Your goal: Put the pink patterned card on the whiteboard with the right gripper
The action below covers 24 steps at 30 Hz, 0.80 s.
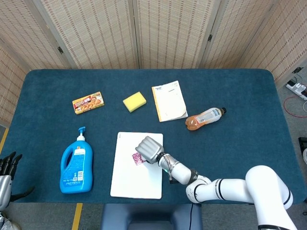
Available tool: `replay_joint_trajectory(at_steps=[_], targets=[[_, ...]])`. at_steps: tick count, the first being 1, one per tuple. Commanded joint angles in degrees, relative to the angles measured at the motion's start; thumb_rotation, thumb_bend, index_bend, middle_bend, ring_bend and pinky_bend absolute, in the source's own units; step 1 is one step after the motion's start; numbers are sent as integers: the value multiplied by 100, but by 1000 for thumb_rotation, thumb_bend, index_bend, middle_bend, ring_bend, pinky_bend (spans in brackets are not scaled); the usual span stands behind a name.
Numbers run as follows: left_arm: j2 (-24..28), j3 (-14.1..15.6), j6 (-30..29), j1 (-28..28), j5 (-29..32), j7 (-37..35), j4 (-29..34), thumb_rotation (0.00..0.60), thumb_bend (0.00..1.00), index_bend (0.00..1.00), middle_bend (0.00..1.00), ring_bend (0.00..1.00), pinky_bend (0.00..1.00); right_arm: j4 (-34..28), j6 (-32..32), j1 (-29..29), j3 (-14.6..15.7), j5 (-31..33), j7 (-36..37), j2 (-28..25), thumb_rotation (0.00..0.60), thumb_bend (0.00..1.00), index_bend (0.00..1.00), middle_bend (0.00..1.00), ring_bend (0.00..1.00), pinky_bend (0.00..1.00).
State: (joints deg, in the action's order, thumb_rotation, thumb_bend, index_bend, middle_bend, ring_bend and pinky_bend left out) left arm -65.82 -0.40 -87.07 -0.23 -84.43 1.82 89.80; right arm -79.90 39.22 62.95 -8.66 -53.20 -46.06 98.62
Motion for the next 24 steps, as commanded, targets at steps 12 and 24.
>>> replay_joint_trajectory(at_steps=[12,24], targets=[[2,-3,19,6,-23,-4,-8,600,175,44,0,0,0,16,215,223,183,279,83,23,538,331,271,906,1000,997],[46,-129,114,145,8,36,84,600,175,44,0,0,0,-1760,1983,-843,573,-329,412,-1351,536,331,250,837,1000,982]])
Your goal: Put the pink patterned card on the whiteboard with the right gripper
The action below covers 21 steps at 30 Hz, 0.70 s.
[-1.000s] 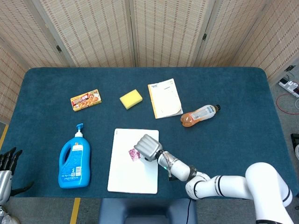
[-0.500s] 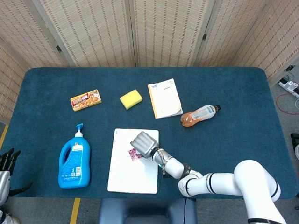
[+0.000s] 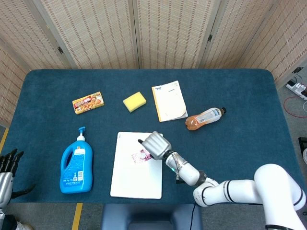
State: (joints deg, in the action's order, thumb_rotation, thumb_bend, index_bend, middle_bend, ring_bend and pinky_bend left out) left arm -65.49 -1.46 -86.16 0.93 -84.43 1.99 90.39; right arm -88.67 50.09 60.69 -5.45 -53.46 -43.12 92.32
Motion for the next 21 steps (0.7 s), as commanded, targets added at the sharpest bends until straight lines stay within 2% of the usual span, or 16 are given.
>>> replay_joint_trajectory(at_steps=[1,4,6,9,11,14,17,19,21], targets=[[18,-33,37,46,9,33,37,600,174,44,0,0,0,-1056,1121,-773,317,-371,144,-868,535,330,250,824,1000,972],[13,-64,72,97,13,96,86,600,174,43,0,0,0,-1497,1879,-1333,589,-712,264,-1301,537,330,250,774,998,888],[4,-76,94,128,11,152,128,600,174,43,0,0,0,-1641,2227,-1662,785,-937,411,-1532,538,331,250,731,959,810],[-17,-90,100,172,-22,260,228,600,174,43,0,0,0,-1743,2653,-2244,1154,-1342,919,-1921,537,331,248,664,821,704],[-23,-75,91,184,-68,316,290,600,174,43,0,0,0,-1726,2873,-2577,1340,-1582,1333,-2083,538,330,244,633,740,694],[-46,-57,51,184,-118,446,359,600,174,43,0,0,0,-1451,3242,-3108,1616,-1996,1995,-2289,542,330,220,510,606,630],[-79,-82,6,169,-64,560,429,600,175,43,0,0,0,-1115,3542,-3566,1769,-2240,2541,-2415,539,330,176,312,418,440],[-125,-128,-55,143,32,698,507,600,174,43,0,0,0,-875,3738,-3840,1815,-2408,2863,-2440,540,331,145,224,301,204],[-172,-151,-110,135,48,795,572,600,174,43,0,0,0,-646,3933,-4076,1835,-2576,3049,-2447,539,331,125,166,209,31]])
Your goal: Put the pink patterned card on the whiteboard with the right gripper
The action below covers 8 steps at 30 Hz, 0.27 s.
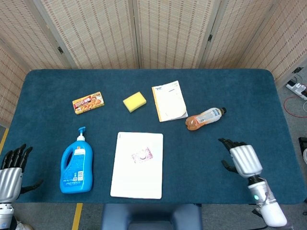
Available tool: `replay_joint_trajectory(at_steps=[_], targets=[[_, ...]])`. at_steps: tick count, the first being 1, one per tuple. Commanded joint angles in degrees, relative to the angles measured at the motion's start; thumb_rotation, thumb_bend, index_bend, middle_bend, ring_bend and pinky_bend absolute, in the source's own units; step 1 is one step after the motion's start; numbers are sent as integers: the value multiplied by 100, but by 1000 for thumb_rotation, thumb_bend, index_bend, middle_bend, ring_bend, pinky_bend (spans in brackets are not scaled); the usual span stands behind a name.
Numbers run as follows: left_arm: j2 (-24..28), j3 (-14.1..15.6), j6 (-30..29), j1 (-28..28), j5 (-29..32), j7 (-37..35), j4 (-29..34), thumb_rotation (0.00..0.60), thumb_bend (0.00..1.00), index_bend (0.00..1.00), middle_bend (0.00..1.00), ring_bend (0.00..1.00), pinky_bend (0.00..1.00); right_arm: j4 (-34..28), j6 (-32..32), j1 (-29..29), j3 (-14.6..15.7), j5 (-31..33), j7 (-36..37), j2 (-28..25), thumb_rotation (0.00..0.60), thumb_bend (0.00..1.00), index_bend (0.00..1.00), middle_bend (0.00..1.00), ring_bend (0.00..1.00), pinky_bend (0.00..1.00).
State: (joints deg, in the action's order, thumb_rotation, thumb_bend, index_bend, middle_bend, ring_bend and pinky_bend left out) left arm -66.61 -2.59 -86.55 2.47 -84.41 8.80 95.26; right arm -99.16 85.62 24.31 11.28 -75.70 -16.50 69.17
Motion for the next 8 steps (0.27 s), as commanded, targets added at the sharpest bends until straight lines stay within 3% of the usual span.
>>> replay_joint_trajectory(at_steps=[1,8], targets=[[-68,-35,-79,-18,34,128,110,600,174,43,0,0,0,470,442,-521,166,-411,453,-155,538,331,115,142,176,5],[-33,-18,-153,-20,-76,150,138,600,174,43,0,0,0,732,1077,-1058,-54,-761,902,-397,537,330,89,112,131,0]])
